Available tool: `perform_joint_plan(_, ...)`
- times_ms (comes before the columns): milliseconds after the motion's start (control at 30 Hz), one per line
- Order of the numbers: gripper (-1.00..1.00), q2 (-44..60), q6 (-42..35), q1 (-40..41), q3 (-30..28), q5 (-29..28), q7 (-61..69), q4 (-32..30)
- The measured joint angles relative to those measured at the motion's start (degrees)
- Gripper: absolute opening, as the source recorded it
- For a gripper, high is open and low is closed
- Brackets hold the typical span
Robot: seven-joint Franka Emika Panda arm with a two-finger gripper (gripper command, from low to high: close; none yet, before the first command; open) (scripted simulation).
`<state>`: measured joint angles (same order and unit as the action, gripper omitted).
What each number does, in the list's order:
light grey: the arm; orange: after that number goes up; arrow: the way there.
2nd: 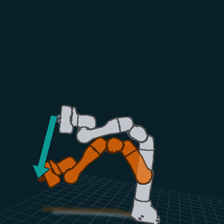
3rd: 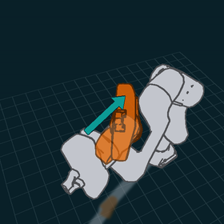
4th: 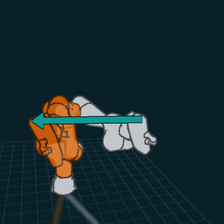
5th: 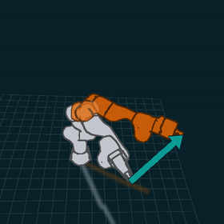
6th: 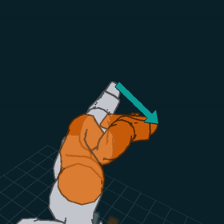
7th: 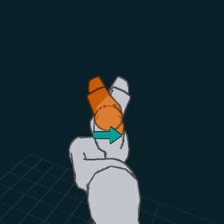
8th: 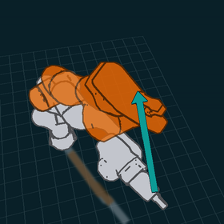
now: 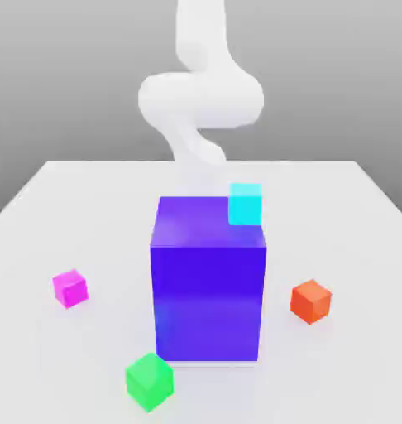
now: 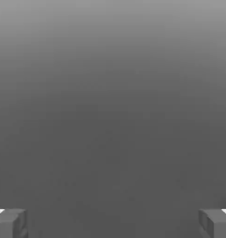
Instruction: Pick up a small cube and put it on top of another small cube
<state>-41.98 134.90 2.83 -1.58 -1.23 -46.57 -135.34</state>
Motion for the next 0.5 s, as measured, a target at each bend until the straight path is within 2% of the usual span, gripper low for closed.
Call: perform_joint_plan(500, 0.00, 29.48, 23.18, 20.22, -15.60, -5.76, -3.29, -25.07)
